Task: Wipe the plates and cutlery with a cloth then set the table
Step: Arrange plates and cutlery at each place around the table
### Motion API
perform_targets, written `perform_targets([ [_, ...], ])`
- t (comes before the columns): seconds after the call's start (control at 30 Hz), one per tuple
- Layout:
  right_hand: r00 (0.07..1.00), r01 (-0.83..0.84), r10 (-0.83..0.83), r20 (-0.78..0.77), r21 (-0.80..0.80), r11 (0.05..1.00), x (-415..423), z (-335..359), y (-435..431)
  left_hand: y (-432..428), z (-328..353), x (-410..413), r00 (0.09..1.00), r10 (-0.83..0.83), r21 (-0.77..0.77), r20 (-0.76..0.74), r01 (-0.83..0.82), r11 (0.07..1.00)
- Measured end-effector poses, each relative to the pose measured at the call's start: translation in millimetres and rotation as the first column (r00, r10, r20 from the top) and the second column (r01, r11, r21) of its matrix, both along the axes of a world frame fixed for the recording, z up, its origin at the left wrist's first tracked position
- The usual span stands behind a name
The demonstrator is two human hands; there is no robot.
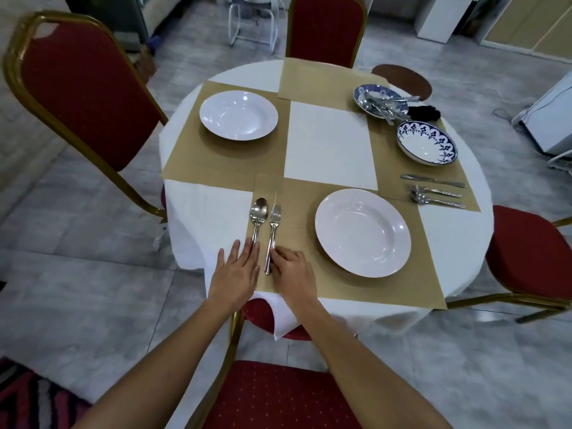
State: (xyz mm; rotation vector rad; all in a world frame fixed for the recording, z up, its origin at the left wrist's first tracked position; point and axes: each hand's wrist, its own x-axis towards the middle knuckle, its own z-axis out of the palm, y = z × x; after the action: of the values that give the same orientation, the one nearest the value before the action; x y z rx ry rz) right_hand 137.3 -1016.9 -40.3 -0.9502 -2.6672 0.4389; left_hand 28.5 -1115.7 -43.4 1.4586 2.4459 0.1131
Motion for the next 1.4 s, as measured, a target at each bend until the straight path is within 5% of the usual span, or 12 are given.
perform_targets([
  [0.53,0.994,-0.106,0.105,0.024,0.025,0.994,8.9,0.8,13.5,1.4,-2.3,5.2,0.999,0.015,-0.012,-0.043,-0.016,1.000],
  [0.67,0.984,-0.107,0.123,0.127,-0.125,0.986,6.8,14.8,16.4,-0.5,3.6,4.5,0.999,0.013,-0.031,-0.041,-0.014,0.999],
  [0.77,0.995,-0.090,0.098,0.037,-0.177,0.980,10.3,36.9,17.7,-2.4,16.4,5.0,0.997,0.026,-0.037,-0.072,-0.029,0.999],
  [1.07,0.993,-0.041,0.047,-0.112,0.051,0.998,108.3,100.7,86.1,64.8,83.2,75.4,0.958,-0.027,0.029,-0.284,0.037,0.999],
  [1.4,0.958,-0.191,0.159,0.239,0.116,0.975,258.0,137.2,204.8,163.0,117.2,241.7,0.955,0.189,0.081,-0.227,-0.175,0.981],
])
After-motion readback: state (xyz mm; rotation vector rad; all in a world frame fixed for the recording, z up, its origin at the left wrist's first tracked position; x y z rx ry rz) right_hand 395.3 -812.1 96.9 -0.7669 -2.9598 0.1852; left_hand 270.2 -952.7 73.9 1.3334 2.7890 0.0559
